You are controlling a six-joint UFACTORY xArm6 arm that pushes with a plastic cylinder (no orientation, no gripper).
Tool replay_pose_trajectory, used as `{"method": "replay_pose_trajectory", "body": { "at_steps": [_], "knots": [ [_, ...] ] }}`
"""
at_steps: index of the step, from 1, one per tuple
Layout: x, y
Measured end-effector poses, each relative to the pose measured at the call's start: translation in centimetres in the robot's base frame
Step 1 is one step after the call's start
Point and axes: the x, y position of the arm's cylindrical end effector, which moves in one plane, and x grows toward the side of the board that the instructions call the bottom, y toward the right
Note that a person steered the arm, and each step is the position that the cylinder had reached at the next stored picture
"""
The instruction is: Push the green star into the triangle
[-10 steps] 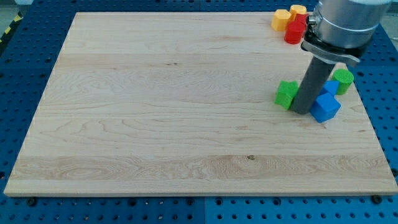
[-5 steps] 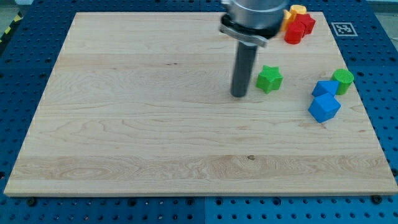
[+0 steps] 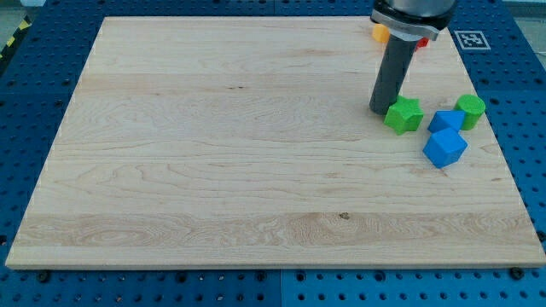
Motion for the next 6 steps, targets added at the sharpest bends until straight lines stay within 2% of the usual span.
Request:
{"method": "replay_pose_trajectory", "body": {
  "at_steps": [2, 3, 4, 5, 6],
  "knots": [
    [0.0, 3.3],
    [-0.3, 0.4],
    [-0.3, -10.3],
    [-0.3, -18.2],
    [-0.3, -18.3]
  ]
}}
